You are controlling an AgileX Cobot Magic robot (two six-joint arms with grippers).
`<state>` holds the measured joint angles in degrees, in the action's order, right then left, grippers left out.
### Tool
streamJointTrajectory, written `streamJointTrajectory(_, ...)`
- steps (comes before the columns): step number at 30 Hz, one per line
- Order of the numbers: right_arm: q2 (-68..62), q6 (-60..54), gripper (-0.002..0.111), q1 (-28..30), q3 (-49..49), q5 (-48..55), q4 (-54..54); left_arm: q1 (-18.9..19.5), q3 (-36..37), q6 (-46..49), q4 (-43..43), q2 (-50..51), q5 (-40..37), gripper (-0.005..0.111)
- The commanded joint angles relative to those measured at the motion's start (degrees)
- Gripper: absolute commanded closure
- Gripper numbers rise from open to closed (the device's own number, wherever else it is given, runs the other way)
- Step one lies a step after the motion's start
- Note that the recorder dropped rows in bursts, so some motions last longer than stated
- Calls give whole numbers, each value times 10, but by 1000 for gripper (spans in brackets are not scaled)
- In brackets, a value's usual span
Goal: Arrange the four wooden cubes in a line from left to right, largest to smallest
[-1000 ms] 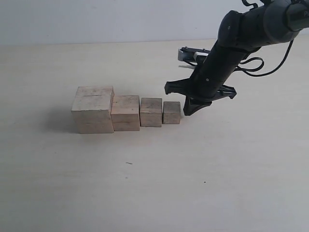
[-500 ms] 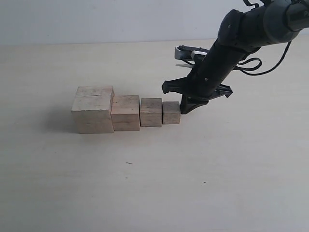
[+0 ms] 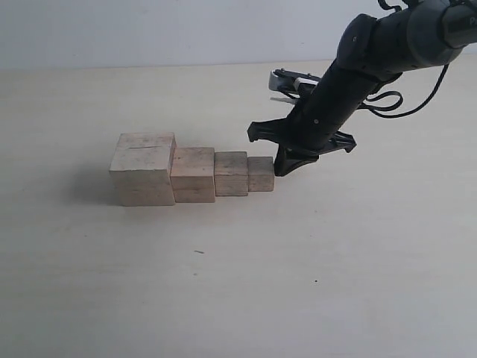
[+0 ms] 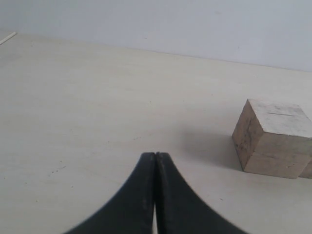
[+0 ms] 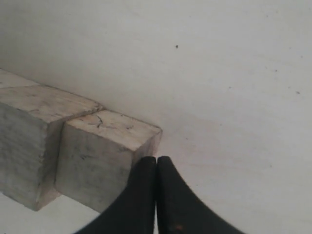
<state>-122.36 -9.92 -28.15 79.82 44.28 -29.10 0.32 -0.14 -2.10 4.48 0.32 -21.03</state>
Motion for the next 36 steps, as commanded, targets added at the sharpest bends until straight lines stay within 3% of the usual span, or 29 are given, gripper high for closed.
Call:
streamJointTrajectory(1, 1, -6, 108, -2, 1, 0, -11, -3, 1, 1, 5, -3, 6, 107)
streamJointTrajectory(7, 4, -6, 108, 0, 1, -1, 6, -3, 1, 1, 5, -3, 6, 107)
streamJointTrajectory(16, 50, 80, 108, 0, 1, -16, 133, -3, 1, 1, 5, -3, 6, 107)
streamJointTrajectory(22, 60, 84, 108, -2, -2, 30, 106, -3, 1, 1, 5, -3, 6, 107)
streamJointTrajectory(36, 25, 75, 108, -5, -23, 2, 64, -3, 1, 1, 5, -3, 6, 107)
